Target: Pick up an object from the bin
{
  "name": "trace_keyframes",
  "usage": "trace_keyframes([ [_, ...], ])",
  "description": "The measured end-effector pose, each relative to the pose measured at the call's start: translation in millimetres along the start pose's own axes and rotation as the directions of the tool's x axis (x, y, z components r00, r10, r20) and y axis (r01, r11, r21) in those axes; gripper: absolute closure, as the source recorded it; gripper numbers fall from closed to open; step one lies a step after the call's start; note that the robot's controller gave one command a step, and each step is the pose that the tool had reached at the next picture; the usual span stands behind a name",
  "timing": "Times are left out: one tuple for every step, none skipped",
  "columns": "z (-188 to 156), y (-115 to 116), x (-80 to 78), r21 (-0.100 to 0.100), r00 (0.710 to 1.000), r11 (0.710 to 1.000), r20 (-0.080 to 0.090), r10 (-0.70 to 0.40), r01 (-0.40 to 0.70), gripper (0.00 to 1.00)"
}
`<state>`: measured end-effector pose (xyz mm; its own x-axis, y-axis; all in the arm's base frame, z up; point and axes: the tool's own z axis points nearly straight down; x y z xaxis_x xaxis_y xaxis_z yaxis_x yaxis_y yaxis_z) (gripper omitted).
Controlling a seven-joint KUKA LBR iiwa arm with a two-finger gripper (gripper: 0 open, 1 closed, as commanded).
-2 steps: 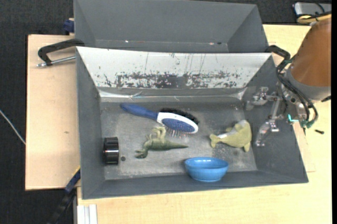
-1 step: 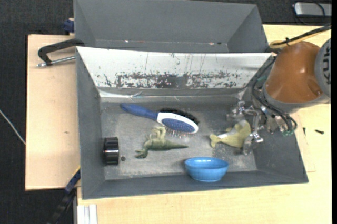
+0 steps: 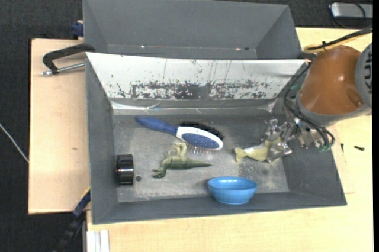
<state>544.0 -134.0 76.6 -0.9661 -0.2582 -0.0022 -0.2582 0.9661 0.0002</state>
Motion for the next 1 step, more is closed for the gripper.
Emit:
trace_keyframes([
  [-147.0, 5.3, -14.2, 0.007, 0.999, 0.999, 0.012, -0.037, 0.037, 1.00],
])
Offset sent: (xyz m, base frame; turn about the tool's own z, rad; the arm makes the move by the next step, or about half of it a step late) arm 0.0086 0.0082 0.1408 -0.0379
